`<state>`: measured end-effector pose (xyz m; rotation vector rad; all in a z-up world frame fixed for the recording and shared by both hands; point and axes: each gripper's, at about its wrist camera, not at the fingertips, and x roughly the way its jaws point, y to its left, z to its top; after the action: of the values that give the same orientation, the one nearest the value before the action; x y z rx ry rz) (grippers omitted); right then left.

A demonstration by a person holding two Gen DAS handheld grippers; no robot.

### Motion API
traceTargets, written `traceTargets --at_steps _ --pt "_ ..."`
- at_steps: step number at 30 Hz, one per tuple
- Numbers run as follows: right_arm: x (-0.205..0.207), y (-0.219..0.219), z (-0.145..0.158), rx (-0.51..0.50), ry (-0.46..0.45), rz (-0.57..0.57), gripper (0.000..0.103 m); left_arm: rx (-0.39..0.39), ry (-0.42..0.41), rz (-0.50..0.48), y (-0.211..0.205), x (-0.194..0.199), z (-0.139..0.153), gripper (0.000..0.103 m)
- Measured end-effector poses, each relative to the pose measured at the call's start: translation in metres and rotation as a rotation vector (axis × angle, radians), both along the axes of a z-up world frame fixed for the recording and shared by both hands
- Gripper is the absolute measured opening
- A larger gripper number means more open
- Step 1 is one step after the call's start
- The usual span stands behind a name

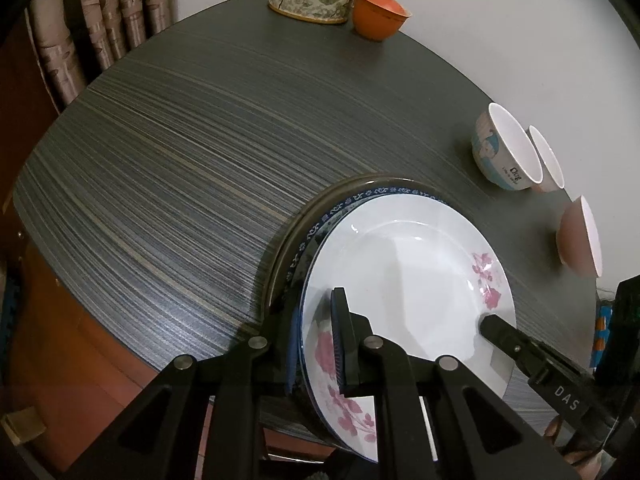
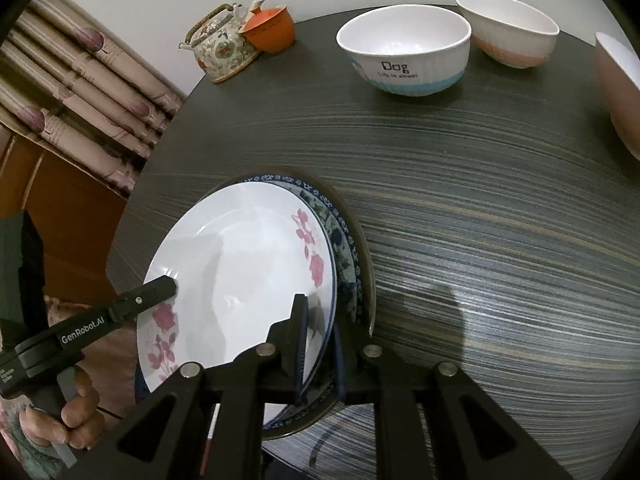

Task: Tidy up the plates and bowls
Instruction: 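Lower the held plate onto the blue-and-white plate stack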

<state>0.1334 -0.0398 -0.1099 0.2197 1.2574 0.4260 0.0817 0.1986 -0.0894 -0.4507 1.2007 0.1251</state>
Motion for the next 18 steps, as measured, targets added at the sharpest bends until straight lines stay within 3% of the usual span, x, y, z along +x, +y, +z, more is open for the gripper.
traceTargets --at_steps 8,18 --pt "0.001 0.005 0.000 -0.014 0.006 0.001 0.014 -0.003 -0.006 -0.002 -0.002 0.001 0.000 0.017" --pt "0.002 0.018 0.003 -0.055 0.000 0.015 0.024 0.014 -0.009 -0.009 -0.008 0.004 0.001 0.023"
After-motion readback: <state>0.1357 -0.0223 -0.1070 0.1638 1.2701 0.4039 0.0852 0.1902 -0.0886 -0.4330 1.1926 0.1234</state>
